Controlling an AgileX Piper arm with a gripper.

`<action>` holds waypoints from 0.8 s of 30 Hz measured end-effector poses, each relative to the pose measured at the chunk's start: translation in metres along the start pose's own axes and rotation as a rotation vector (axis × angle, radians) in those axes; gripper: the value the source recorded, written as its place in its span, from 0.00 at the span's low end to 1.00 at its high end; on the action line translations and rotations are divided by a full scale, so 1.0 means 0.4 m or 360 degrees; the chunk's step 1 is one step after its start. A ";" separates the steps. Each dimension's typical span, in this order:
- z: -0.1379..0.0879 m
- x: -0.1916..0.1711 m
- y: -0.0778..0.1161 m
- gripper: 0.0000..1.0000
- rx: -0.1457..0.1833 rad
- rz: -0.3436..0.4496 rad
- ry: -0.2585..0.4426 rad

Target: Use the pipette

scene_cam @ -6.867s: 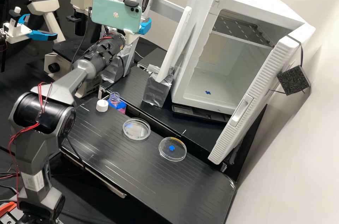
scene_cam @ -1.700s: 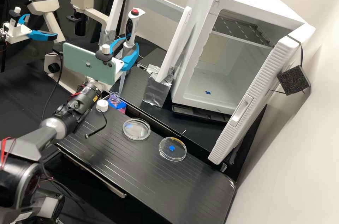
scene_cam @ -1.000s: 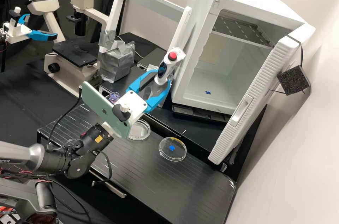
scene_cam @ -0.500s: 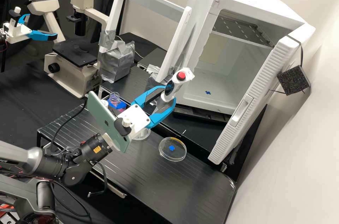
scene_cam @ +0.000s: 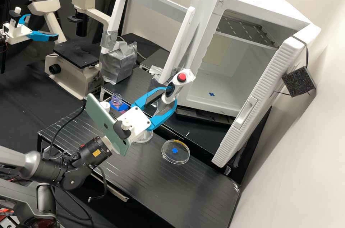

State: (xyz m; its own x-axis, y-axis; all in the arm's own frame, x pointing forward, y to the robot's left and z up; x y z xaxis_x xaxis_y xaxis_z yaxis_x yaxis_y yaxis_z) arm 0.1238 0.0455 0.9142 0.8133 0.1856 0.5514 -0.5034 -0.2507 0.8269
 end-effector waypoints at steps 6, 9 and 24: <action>-0.017 -0.003 -0.009 0.00 0.0022 -0.0037 0.0062; -0.032 -0.005 -0.022 0.00 0.0050 -0.0095 0.0119; -0.342 0.212 -0.110 0.00 0.0001 -0.0809 0.0735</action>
State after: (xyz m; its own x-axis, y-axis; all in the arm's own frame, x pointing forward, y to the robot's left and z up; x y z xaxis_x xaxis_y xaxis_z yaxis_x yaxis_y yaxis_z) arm 0.1751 0.2021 0.9397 0.7407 0.6663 0.0858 -0.0918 -0.0260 0.9954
